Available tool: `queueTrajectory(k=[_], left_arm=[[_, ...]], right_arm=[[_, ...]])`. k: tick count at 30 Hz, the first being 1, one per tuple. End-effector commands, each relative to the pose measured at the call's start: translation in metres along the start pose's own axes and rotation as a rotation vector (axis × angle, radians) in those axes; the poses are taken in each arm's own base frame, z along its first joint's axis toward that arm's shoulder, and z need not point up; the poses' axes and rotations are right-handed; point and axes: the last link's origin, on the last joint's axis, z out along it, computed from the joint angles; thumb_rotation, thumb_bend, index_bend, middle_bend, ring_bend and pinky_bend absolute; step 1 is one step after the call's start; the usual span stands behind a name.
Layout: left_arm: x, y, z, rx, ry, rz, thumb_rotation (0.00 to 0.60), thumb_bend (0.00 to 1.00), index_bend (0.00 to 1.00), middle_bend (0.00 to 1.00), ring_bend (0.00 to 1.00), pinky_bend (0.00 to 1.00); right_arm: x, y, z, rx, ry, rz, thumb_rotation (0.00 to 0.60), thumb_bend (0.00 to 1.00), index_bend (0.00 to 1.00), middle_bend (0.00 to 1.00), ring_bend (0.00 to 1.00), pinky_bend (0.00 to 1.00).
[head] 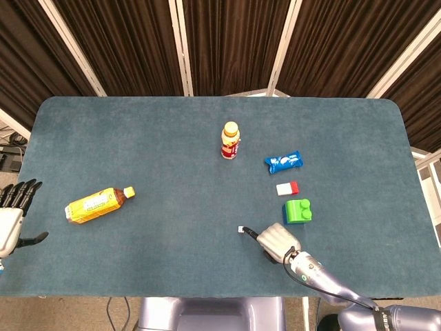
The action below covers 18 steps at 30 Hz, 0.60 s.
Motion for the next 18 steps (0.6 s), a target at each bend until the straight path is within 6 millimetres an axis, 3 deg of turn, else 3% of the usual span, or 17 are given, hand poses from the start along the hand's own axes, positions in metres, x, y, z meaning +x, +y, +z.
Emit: queueTrajectory(k=[1,18], left_arm=[[0.0,0.0,0.0001,0.001,0.001,0.0,0.6,0.0,0.0,0.0,0.0,0.0],[-0.0003,-0.0011,0.0001,0.006,-0.004,-0.001,0.6,0.0,0.0,0.0,0.0,0.0]], right_arm=[[-0.0003,-0.0014,0.0007,0.001,0.001,0.001,0.6,0.52,0.04,0.82,0.82,1.0],[-0.0064,-0.0026,0.0069,-0.003,-0.01,-0.005,0.6,0.52,0.05,0.82,0.82,1.0]])
